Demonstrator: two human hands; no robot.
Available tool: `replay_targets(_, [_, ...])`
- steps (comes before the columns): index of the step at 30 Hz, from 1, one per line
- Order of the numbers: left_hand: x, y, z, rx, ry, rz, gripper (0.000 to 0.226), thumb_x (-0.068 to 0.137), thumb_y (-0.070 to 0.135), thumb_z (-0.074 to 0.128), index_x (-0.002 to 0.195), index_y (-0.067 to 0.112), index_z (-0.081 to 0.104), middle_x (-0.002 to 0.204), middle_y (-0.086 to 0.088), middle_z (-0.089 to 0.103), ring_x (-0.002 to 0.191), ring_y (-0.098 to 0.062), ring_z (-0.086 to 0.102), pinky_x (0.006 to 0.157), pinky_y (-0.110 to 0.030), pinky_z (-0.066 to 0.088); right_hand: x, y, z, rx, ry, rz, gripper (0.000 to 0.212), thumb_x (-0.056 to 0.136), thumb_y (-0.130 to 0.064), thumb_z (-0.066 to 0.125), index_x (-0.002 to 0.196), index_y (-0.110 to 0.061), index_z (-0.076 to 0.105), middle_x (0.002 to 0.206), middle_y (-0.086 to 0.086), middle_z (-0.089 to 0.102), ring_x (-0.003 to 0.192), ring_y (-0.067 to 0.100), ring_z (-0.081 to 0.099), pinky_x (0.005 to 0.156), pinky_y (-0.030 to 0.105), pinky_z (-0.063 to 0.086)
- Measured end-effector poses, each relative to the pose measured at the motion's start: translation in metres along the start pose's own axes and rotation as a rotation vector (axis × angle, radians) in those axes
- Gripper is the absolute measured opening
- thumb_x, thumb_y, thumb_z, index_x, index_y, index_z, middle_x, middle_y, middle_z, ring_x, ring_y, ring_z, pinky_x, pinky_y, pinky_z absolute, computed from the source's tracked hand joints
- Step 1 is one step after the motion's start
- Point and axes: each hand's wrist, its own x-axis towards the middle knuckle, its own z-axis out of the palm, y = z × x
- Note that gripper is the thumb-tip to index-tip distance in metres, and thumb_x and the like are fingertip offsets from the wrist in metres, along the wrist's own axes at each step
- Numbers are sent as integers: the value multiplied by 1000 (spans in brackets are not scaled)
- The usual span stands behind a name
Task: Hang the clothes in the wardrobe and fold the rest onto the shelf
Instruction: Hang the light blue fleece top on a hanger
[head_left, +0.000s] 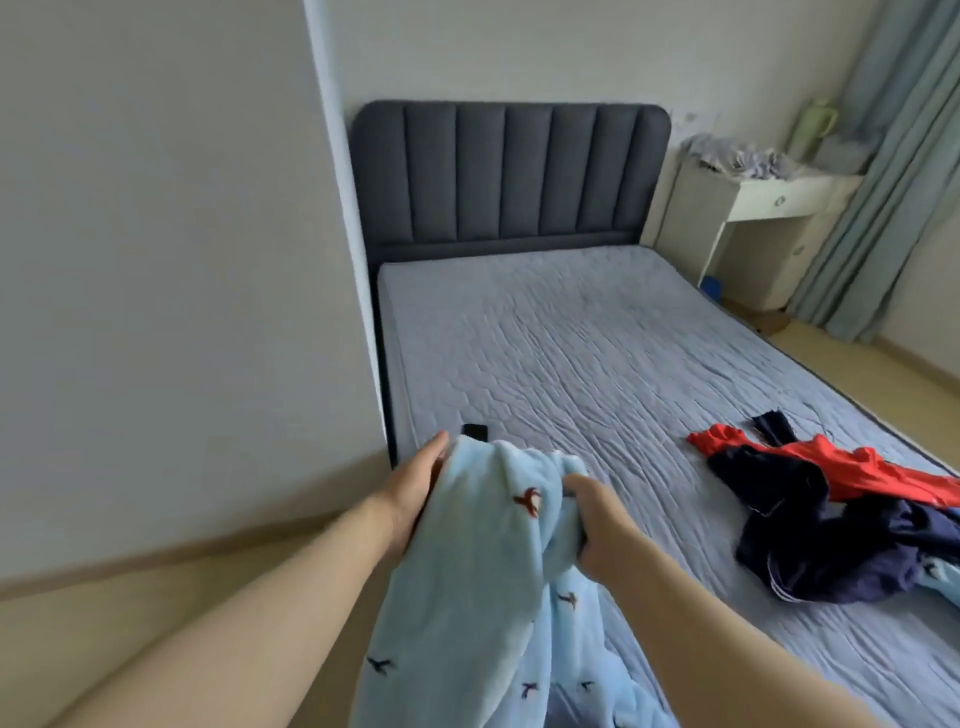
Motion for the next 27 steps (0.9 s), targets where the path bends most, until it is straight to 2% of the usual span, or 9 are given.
replay_targets(2, [-31, 20, -27, -49, 49, 106, 48, 93, 34, 41, 67, 8, 71, 63, -8, 69, 53, -17, 65, 48, -16, 49, -20, -20, 42, 51, -68, -44, 16, 85, -12, 48, 93, -7, 61, 83, 16, 64, 79, 29, 59, 68, 32, 48])
replay_targets(6, [-79, 52, -63, -30, 152, 274, 50, 91, 25, 46, 49, 10, 70, 56, -6, 67, 46, -15, 63, 41, -15, 45, -59, -56, 110, 103, -383, -125, 25, 91, -28, 47, 96, -9, 63, 92, 17, 65, 84, 28, 62, 77, 34, 49])
replay_targets(9, [-117, 77, -62, -47, 184, 385, 38, 92, 26, 48, 71, 8, 74, 76, -11, 73, 64, -18, 70, 50, -20, 52, -99, -81, 140, -2, -635, -208, 35, 85, -40, 61, 106, -12, 65, 97, 13, 71, 83, 23, 69, 70, 31, 55])
replay_targets(14, [-175, 99, -47, 57, 281, 644, 27, 95, 11, 42, 108, 9, 65, 100, -11, 70, 90, -22, 66, 81, -32, 53, -141, -114, 149, -248, -583, -591, 15, 81, -3, 60, 93, -10, 65, 86, 11, 71, 75, 21, 70, 60, 28, 56])
replay_targets(19, [-229, 105, -57, 171, 491, 884, 26, 89, 0, 50, 95, 17, 68, 87, 2, 72, 81, -14, 66, 65, -17, 53, -178, -137, 158, -101, -576, -655, 15, 77, 2, 51, 84, -5, 62, 65, 7, 64, 54, 18, 62, 46, 23, 49])
replay_targets(21, [-243, 98, -62, 223, 731, 971, 25, 83, 6, 58, 102, 22, 61, 94, 6, 69, 93, -16, 63, 76, -22, 52, -194, -140, 163, -115, -658, -612, 15, 74, -4, 52, 85, -2, 62, 67, 11, 60, 58, 23, 59, 54, 27, 50])
replay_targets(24, [-263, 88, -69, 476, 1039, 955, 64, 65, 40, 64, 122, 18, 47, 117, 1, 57, 109, -19, 54, 94, -40, 45, -221, -141, 172, -150, -815, -554, 18, 66, -14, 52, 62, -11, 70, 60, 8, 61, 53, 21, 60, 53, 25, 48])
replay_targets(25, [-269, 84, -77, 452, 1066, 925, 61, 63, 44, 62, 116, 16, 51, 113, -1, 58, 109, -21, 54, 95, -43, 44, -228, -139, 177, -141, -889, -538, 25, 68, -13, 49, 52, -15, 68, 54, 4, 60, 47, 18, 59, 49, 23, 47])
replay_targets(27, [-283, 74, -91, 250, 968, 847, 24, 72, 31, 63, 90, 16, 57, 95, -1, 60, 105, -24, 56, 93, -43, 46, -243, -136, 190, -109, -1024, -519, 37, 72, -10, 43, 43, -16, 65, 47, 0, 57, 42, 13, 57, 44, 19, 45])
